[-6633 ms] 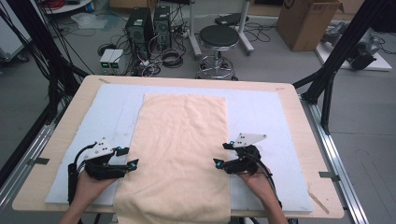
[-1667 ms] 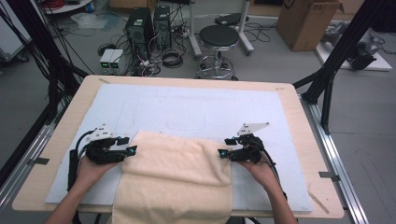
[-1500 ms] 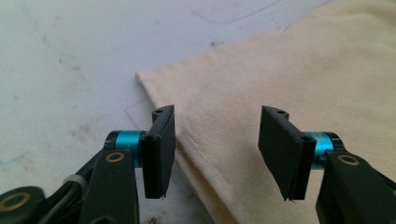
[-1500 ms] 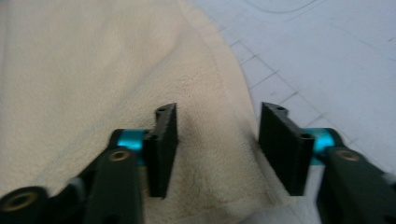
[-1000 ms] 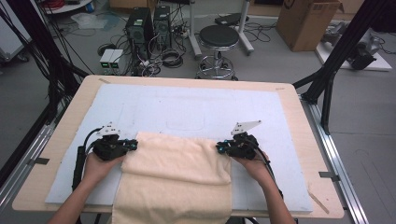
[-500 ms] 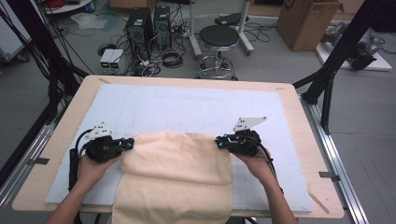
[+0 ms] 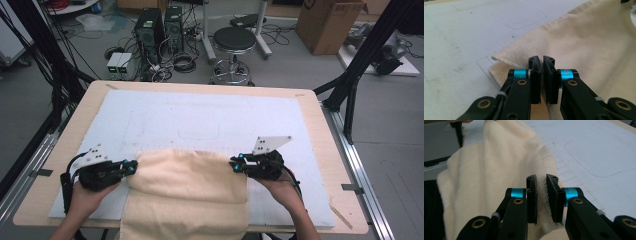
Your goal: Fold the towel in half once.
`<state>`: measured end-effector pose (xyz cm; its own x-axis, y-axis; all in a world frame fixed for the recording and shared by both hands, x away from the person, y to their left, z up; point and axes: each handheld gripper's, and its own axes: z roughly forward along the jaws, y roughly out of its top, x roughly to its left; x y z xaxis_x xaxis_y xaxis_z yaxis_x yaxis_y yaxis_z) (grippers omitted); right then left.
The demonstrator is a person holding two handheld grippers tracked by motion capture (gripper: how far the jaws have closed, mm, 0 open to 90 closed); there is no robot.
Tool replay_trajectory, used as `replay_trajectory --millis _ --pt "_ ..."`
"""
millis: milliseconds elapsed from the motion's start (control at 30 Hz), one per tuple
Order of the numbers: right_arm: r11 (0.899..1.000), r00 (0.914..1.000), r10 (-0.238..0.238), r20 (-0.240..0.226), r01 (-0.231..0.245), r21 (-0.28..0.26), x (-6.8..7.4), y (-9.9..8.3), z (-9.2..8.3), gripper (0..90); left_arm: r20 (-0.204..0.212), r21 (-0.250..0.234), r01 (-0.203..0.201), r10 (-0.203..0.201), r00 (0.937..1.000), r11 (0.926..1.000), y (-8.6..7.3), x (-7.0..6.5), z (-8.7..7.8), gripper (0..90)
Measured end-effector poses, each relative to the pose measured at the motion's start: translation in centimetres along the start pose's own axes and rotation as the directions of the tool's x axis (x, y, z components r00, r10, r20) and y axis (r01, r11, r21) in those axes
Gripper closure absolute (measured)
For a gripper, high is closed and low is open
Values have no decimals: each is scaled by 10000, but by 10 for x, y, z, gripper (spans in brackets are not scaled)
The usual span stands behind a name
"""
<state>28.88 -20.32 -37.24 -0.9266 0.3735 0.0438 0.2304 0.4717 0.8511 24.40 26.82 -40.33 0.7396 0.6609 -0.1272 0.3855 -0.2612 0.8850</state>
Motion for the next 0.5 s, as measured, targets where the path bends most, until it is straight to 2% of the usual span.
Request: replay_trajectory --millis 100,133,200,233,267,300,367,467,500 --pt "9999 9985 -168 -523 165 -46 22 -6 -4 796 372 6 -151 151 9992 9999 -12 -16 -17 844" --pt "9996 9968 -279 -753 273 -84 28 -8 -5 791 576 73 -310 305 9979 9995 -18 -24 -24 844" --pt "9973 9851 -725 -1562 695 -251 45 -14 -9 734 1174 114 -583 566 9915 9982 -25 -35 -36 817" --pt "9964 9779 -812 -1929 746 -410 50 -17 -11 704 1274 71 -611 597 9900 9981 -26 -38 -40 781" --pt "9968 9748 -759 -2098 688 -409 53 -18 -13 671 1482 94 -684 663 9867 9976 -26 -39 -44 738" --pt "9960 9735 -851 -2123 770 -461 55 -18 -14 649 1536 29 -708 695 9857 9975 -24 -40 -47 718" --pt "9967 9741 -697 -2149 591 -553 53 -19 -16 634 1413 -41 -803 801 9867 9968 -18 -37 -47 682" --pt "9986 9814 -367 -1887 287 -451 42 -19 -15 619 1227 -177 -664 681 9901 9976 -11 -27 -36 639" --pt "9988 9855 -334 -1663 268 -415 36 -19 -12 614 1106 -125 -601 611 9920 9981 -8 -22 -29 626"
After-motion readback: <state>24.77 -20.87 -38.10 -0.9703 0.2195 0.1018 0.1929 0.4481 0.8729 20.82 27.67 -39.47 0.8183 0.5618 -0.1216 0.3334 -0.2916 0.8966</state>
